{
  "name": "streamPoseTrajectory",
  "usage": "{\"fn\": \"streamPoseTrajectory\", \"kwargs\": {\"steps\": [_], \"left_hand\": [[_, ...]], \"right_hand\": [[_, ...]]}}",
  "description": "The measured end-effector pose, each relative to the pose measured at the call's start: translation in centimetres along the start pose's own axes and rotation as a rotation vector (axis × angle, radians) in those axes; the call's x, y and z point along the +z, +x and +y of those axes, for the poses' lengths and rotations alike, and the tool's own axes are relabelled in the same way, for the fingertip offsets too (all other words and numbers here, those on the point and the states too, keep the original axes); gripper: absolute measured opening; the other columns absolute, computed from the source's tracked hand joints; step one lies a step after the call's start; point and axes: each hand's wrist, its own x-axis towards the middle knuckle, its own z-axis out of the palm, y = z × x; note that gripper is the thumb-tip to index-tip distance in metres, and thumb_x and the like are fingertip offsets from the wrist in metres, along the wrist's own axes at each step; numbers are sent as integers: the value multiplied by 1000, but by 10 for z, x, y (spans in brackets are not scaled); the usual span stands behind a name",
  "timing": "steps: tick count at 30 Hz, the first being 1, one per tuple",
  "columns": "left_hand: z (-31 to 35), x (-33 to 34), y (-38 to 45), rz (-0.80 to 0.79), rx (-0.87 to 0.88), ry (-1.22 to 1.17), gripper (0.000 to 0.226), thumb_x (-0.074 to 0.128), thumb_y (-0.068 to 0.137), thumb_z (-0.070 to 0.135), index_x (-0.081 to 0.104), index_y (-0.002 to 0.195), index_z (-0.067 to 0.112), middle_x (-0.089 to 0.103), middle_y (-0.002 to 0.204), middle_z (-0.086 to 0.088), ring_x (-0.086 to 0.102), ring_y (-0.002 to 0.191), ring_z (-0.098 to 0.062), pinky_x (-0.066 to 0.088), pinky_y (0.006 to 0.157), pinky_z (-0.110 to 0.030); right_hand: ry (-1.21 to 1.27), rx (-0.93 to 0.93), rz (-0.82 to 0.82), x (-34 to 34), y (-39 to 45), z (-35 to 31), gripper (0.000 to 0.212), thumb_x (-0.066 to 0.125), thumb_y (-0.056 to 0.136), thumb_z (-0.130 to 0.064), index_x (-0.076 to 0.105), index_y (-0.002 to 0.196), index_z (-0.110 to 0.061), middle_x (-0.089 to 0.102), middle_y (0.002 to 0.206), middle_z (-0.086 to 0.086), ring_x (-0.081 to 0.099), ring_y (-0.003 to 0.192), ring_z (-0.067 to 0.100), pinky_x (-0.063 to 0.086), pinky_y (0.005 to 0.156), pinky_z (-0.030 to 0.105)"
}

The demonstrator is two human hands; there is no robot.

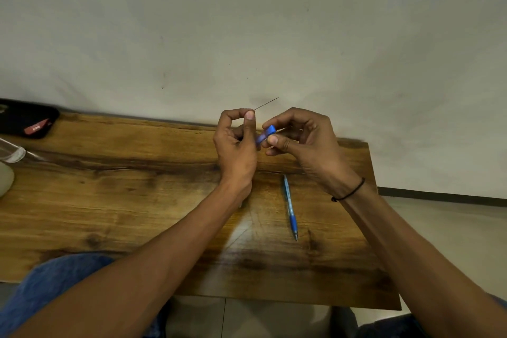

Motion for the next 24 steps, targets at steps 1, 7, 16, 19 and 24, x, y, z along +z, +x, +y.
{"fn": "streamPoseTrajectory", "kwargs": {"steps": [1, 7, 16, 19, 24], "left_hand": [[-1, 0, 0, -19, -21, -13, 13, 64, 106, 26, 64, 111, 15, 62, 57, 2, 63, 59, -13, 54, 58, -30], [0, 2, -1, -62, -77, -53, 20, 62, 107, 23, 63, 114, 4, 70, 67, -3, 67, 67, -14, 57, 71, -38], [-1, 2, 2, 9, -114, -33, 13, 63, 106, 19, 66, 112, 7, 72, 70, -1, 68, 70, -5, 56, 76, -22], [-1, 2, 2, 1, -107, -15, 10, 63, 106, 18, 66, 111, 9, 70, 70, -2, 67, 70, -6, 56, 76, -22], [1, 2, 1, -16, -111, -3, 8, 64, 106, 18, 66, 110, 12, 70, 71, -4, 67, 72, -9, 56, 76, -24]], "right_hand": [[-20, -18, 12, 2, 0, 1, 18, 72, 92, 9, 68, 110, 10, 77, 101, 21, 79, 88, 32, 66, 73, 34], [-106, -62, 60, 0, 1, 1, 17, 74, 94, 1, 69, 109, 7, 77, 100, 16, 78, 84, 26, 64, 66, 32], [-631, -8, 203, -33, 5, 5, 18, 81, 90, -12, 73, 107, -12, 74, 87, -5, 72, 77, 6, 56, 68, 15], [-841, -6, 153, -33, 0, 17, 24, 76, 91, -10, 62, 109, -19, 72, 84, -6, 70, 75, 9, 60, 70, 31], [-1093, -20, 51, -32, -5, 37, 18, 72, 92, -16, 60, 103, -22, 72, 90, 0, 63, 90, 23, 52, 69, 36]]}}
